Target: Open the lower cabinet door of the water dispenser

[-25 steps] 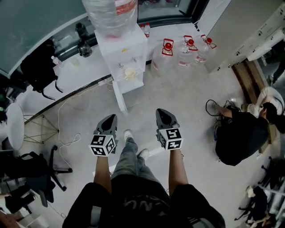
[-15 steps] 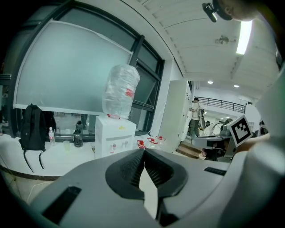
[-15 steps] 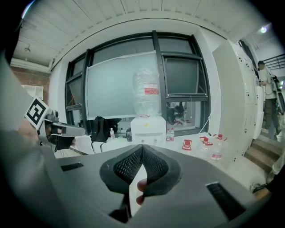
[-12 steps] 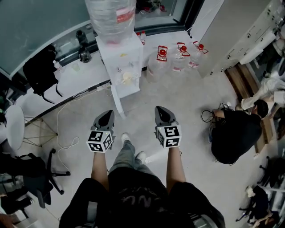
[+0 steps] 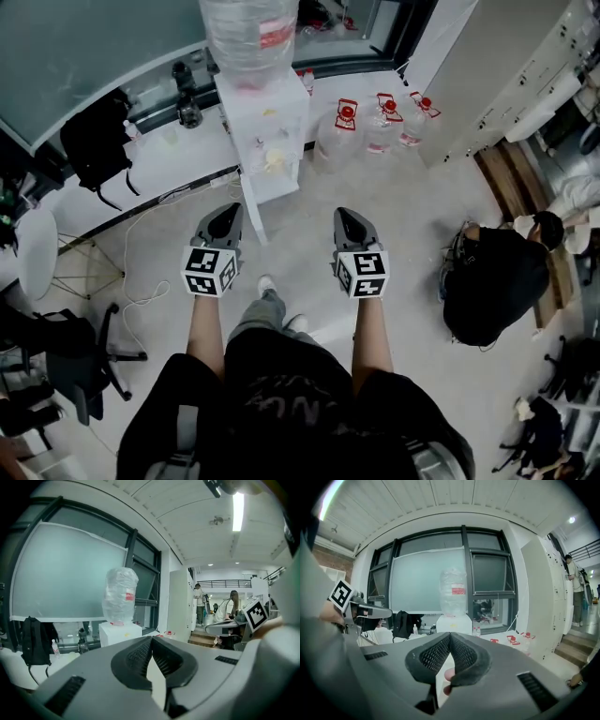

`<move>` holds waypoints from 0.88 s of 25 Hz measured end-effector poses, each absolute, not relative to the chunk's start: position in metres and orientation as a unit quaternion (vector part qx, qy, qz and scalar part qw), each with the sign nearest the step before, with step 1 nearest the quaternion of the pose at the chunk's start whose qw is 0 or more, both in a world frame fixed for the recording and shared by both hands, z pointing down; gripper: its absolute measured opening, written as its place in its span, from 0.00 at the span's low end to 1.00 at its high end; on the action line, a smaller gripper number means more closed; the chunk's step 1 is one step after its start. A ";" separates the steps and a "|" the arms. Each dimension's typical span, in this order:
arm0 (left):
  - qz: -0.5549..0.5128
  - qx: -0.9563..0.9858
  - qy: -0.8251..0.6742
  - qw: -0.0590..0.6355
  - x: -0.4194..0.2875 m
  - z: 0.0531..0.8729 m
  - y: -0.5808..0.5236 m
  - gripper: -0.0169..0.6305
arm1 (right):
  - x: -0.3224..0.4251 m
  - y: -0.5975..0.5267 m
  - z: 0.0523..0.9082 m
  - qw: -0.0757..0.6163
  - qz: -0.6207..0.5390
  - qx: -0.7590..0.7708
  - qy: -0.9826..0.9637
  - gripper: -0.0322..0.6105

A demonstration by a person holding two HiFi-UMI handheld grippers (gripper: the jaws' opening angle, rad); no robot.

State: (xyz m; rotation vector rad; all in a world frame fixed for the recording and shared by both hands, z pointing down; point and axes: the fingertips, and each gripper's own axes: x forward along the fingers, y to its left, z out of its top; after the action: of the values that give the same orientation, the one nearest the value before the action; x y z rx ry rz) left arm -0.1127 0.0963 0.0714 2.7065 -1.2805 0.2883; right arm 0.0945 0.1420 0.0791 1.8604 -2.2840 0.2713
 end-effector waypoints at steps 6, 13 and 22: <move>0.091 0.898 -0.429 0.034 -0.115 0.045 0.101 0.05 | 0.097 0.147 0.057 0.097 0.064 0.625 -0.772 0.07; 0.065 0.895 -0.441 0.032 -0.118 0.029 0.104 0.05 | 0.102 0.151 0.040 0.088 0.042 0.626 -0.774 0.07; 0.063 0.895 -0.440 0.025 -0.106 0.021 0.101 0.05 | 0.118 0.152 0.039 0.089 0.036 0.633 -0.768 0.07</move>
State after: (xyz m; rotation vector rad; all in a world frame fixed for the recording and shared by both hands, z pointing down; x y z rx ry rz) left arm -0.1064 0.1012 0.0215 2.7689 -1.3621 0.1962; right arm 0.1178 0.1525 0.0386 1.8844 -2.2844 0.1070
